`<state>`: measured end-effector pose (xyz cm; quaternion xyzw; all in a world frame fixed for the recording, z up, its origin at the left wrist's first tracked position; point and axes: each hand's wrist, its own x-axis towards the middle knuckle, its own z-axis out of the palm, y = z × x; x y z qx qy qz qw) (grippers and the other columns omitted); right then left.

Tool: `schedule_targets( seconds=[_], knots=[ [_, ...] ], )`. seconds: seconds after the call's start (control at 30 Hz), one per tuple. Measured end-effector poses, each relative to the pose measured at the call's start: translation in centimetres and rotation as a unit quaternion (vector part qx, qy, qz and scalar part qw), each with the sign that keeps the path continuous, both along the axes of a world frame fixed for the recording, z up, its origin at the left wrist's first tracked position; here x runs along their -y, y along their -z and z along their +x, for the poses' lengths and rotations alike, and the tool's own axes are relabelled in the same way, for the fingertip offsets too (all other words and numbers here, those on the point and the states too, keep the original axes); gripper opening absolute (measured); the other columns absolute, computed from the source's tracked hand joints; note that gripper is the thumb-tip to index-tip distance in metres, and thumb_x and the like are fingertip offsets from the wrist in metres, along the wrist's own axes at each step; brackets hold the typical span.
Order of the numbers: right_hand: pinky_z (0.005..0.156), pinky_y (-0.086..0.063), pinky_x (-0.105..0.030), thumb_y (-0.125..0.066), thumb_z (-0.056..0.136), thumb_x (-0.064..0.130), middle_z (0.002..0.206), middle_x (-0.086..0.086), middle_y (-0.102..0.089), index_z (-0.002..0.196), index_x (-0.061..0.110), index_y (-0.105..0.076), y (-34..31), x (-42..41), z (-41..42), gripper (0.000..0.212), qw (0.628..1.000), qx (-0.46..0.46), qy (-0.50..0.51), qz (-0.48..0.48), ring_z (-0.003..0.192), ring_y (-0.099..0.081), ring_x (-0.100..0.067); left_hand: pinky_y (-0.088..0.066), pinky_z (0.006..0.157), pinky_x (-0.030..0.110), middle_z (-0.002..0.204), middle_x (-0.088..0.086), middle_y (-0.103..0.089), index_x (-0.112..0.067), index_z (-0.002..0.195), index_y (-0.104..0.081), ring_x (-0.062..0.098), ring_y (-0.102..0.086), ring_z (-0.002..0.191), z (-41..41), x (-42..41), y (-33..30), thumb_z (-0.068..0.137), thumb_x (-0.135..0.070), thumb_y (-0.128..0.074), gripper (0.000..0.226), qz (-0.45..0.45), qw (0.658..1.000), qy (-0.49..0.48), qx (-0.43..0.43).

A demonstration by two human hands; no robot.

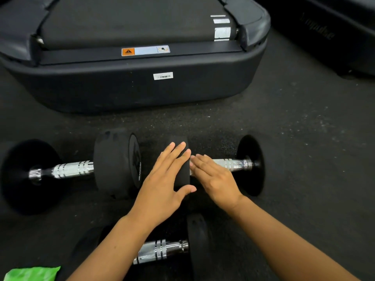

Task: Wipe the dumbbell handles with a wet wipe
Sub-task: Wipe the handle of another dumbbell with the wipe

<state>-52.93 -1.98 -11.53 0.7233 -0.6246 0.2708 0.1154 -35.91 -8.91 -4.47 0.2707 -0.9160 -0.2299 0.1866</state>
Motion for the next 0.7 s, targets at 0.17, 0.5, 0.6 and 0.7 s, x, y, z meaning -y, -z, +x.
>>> schedule_targets(
  seconds=[0.17, 0.5, 0.6, 0.7],
  knots=[
    [0.101, -0.041, -0.041, -0.049, 0.087, 0.006, 0.124, -0.017, -0.059, 0.118, -0.002, -0.06, -0.2, -1.1, -1.4, 0.034, 0.999, -0.04, -0.005, -0.013, 0.116, -0.055, -0.031, 0.001, 0.109, 0.008, 0.152, -0.018, -0.017, -0.025, 0.143, -0.032, -0.003, -0.001, 0.141, 0.0, 0.1, 0.1, 0.075, -0.038, -0.072, 0.08, 0.006, 1.0, -0.002, -0.003],
    [0.096, -0.046, -0.042, -0.057, 0.083, 0.002, 0.121, -0.017, -0.061, 0.115, -0.002, -0.063, -0.3, -1.1, -1.1, 0.033, 0.998, -0.055, 0.025, -0.027, 0.112, -0.058, -0.031, -0.019, 0.114, 0.034, 0.152, -0.015, -0.02, -0.024, 0.143, -0.032, 0.001, -0.005, 0.142, 0.0, 0.1, 0.3, 0.076, -0.04, -0.07, 0.079, -0.009, 1.0, -0.01, -0.012],
    [0.095, -0.045, -0.043, -0.049, 0.083, 0.005, 0.117, -0.019, -0.063, 0.113, -0.003, -0.063, -0.5, 0.1, 0.5, 0.034, 0.998, -0.059, 0.018, -0.006, 0.108, -0.061, -0.032, -0.019, 0.114, 0.033, 0.153, -0.013, -0.021, -0.023, 0.143, -0.032, 0.002, -0.005, 0.142, -0.2, 0.1, 0.4, 0.076, -0.041, -0.068, 0.078, -0.027, 1.0, -0.014, -0.003],
    [0.095, -0.047, -0.042, -0.052, 0.084, 0.005, 0.121, -0.016, -0.061, 0.116, -0.002, -0.062, -0.7, -0.9, -0.8, 0.034, 0.998, -0.057, 0.007, 0.001, 0.112, -0.058, -0.03, -0.016, 0.113, 0.03, 0.153, -0.013, -0.02, -0.023, 0.143, -0.032, 0.002, -0.005, 0.142, 0.0, 0.1, 0.2, 0.076, -0.046, -0.064, 0.078, -0.026, 1.0, -0.01, 0.01]
  ],
)
